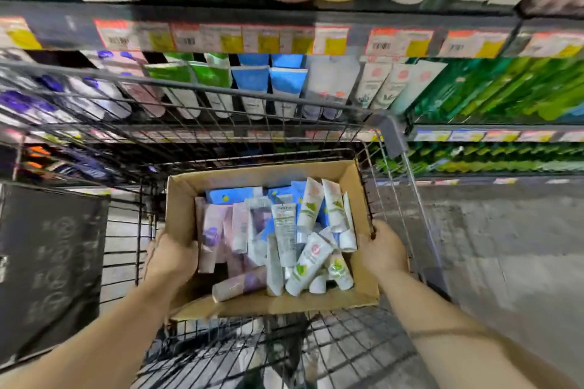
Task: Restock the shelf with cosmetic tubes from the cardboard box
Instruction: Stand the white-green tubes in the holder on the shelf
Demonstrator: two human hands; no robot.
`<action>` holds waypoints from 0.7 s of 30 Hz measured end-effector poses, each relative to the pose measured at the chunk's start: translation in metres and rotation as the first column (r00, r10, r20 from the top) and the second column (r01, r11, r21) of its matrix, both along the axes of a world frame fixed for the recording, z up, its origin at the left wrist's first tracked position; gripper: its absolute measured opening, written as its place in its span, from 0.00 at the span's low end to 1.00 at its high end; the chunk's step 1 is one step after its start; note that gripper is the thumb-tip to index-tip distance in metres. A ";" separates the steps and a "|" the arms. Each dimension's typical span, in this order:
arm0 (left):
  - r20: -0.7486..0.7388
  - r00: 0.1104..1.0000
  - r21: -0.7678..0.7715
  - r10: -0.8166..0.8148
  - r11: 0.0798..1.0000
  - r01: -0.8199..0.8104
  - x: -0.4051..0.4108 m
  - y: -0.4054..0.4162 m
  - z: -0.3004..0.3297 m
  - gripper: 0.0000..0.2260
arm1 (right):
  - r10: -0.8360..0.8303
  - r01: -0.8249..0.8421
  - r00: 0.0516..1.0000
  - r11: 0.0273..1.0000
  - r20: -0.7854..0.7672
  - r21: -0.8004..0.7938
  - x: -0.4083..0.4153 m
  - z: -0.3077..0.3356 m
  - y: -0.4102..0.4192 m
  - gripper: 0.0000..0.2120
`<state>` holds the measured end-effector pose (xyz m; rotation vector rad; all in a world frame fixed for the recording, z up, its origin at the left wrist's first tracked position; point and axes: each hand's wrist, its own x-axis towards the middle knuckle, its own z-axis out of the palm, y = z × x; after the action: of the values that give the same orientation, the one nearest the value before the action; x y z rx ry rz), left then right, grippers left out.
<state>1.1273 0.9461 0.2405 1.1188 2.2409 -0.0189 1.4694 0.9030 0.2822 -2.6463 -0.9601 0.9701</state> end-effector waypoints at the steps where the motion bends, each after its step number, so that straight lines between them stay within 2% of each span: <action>1: 0.013 1.000 0.073 0.010 0.997 -0.011 0.011 0.003 0.012 0.21 | -0.017 0.016 1.000 0.998 0.019 0.052 -0.004 0.009 0.002 0.18; 4: 0.017 0.978 0.238 -0.210 0.950 0.200 0.046 0.016 0.035 0.20 | 0.045 -0.058 0.997 0.977 0.068 0.205 -0.020 0.024 0.010 0.16; 8: 0.217 0.930 0.257 -0.295 0.937 0.237 0.087 0.021 0.043 0.25 | 0.153 -0.137 0.977 0.984 -0.152 0.111 -0.047 0.023 0.030 0.15; 11: 0.299 0.903 0.275 -0.307 0.934 0.227 0.103 0.022 0.037 0.25 | 0.188 -0.188 0.976 0.982 -0.115 0.011 -0.066 0.003 0.038 0.18; 16: 0.369 0.883 0.214 -0.290 0.951 0.223 0.111 0.022 0.026 0.25 | 0.161 -0.166 0.985 0.982 -0.057 -0.089 -0.084 -0.010 0.048 0.22; 18: 0.434 0.861 0.200 -0.263 0.961 0.193 0.114 0.023 0.025 0.23 | 0.070 -0.082 0.989 0.993 -0.134 -0.086 -0.081 -0.011 0.051 0.21; 21: 0.564 0.810 0.094 -0.160 0.987 0.129 0.124 0.025 0.037 0.20 | -0.073 0.069 0.957 0.997 -0.281 -0.022 -0.077 0.002 0.047 0.23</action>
<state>1.2518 0.9714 0.2779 1.1363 1.6225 0.2806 1.3920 0.9502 0.2838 -2.4421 -0.7903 1.2941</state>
